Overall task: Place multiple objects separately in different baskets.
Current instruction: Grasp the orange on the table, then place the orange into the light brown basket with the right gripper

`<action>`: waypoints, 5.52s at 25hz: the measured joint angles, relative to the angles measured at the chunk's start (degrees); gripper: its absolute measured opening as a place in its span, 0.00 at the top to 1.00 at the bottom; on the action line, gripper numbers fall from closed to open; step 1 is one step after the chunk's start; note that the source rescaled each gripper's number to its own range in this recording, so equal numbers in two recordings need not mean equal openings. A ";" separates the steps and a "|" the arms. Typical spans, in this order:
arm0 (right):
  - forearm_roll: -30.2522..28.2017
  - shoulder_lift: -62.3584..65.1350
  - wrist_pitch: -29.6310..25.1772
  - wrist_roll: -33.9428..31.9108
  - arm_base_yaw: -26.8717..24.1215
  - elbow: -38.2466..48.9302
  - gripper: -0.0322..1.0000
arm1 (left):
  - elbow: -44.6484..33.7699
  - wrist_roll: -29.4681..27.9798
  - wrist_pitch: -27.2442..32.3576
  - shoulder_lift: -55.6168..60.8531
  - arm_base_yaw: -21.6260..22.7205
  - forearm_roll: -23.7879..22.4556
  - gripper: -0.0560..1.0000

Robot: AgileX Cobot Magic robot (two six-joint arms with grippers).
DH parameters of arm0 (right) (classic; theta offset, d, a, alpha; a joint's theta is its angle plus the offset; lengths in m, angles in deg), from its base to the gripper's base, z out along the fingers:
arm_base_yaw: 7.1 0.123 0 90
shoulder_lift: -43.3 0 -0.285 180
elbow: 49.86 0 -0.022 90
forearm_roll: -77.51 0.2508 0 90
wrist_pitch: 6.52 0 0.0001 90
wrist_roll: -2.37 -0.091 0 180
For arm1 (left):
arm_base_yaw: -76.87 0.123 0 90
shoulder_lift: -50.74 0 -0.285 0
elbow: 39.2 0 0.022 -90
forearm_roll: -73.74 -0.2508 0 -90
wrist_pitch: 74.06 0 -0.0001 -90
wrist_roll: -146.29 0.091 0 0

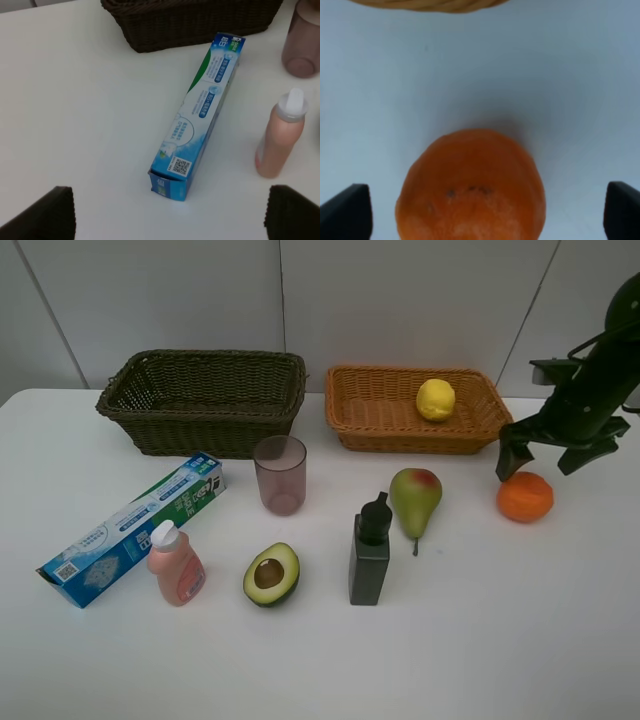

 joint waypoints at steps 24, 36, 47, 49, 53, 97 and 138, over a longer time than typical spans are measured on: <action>2.29 -3.56 1.23 1.37 -0.11 0.06 0.02 | 0.00 0.00 0.00 0.00 0.00 0.00 0.00; 3.15 -7.68 1.20 0.89 -0.11 0.06 0.01 | 0.00 0.00 0.00 0.00 0.00 0.00 0.00; 3.41 -7.91 0.80 0.46 -0.11 0.06 0.38 | 0.00 0.00 0.00 0.00 0.00 0.00 0.00; 4.68 -7.91 0.80 0.28 -0.11 0.06 0.40 | 0.00 0.00 0.00 0.00 0.00 0.00 0.00; 5.79 -7.96 0.68 -0.26 -0.11 0.06 0.40 | 0.00 0.00 0.00 0.00 0.00 0.00 0.00; 1.62 1.44 -7.10 -8.23 -0.11 0.06 0.40 | 0.00 0.00 0.00 0.00 0.00 0.00 0.00; 16.62 -13.28 11.15 1.57 3.23 -21.73 0.40 | 0.00 0.00 0.00 0.00 0.00 0.00 0.00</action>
